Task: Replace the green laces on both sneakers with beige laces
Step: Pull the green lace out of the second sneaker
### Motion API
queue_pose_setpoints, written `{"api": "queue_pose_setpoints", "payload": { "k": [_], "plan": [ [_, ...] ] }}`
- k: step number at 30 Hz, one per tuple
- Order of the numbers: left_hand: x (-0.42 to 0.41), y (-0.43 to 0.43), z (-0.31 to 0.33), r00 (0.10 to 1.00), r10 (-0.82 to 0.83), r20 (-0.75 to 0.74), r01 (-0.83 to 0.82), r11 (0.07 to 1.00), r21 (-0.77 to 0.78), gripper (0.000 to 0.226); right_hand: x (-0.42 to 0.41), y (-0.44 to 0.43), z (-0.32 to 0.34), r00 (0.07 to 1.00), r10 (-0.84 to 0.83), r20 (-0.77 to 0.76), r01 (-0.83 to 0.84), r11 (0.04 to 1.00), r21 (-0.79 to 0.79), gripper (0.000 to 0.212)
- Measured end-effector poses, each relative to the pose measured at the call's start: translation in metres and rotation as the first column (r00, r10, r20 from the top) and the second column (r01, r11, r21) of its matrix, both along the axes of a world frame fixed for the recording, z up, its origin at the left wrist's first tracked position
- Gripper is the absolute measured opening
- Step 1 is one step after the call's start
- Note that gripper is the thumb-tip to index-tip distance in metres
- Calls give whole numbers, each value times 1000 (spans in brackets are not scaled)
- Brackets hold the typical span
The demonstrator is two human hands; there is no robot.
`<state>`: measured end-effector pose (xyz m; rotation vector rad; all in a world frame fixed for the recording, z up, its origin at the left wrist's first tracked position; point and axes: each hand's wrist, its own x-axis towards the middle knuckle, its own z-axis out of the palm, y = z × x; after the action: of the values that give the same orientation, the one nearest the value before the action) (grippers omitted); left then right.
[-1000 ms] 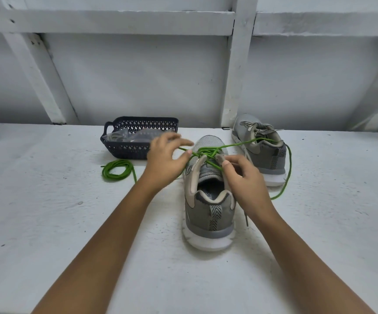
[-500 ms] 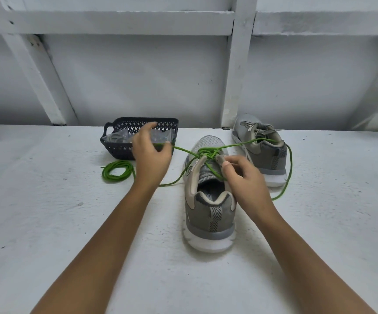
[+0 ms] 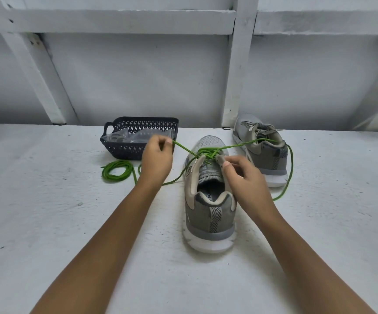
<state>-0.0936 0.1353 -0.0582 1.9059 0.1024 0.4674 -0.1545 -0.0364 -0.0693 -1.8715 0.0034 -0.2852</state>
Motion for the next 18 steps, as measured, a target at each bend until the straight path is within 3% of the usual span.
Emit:
{"api": "queue_pose_setpoints", "payload": {
  "k": [4,10,12,15,18],
  "plan": [
    [2,11,5,991,131,12,-124,961,-249,13,-1,0,0,1000,0,6,1,1000,-15,10],
    [-1,20,11,1000,7,-5,-8,942,-337,24,0,0,0,1000,-8,-2,8,1000,-16,10],
    [-6,21,13,998,-58,6,58,962,-268,28,0,0,0,1000,-6,-1,6,1000,-8,11],
    [-12,20,11,997,-78,21,79,997,-23,35,4,-2,2,1000,-17,2,17,999,-42,19],
    [-13,13,8,999,-51,18,47,982,184,26,16,-6,6,998,-63,7,63,993,-98,20]
  ]
}}
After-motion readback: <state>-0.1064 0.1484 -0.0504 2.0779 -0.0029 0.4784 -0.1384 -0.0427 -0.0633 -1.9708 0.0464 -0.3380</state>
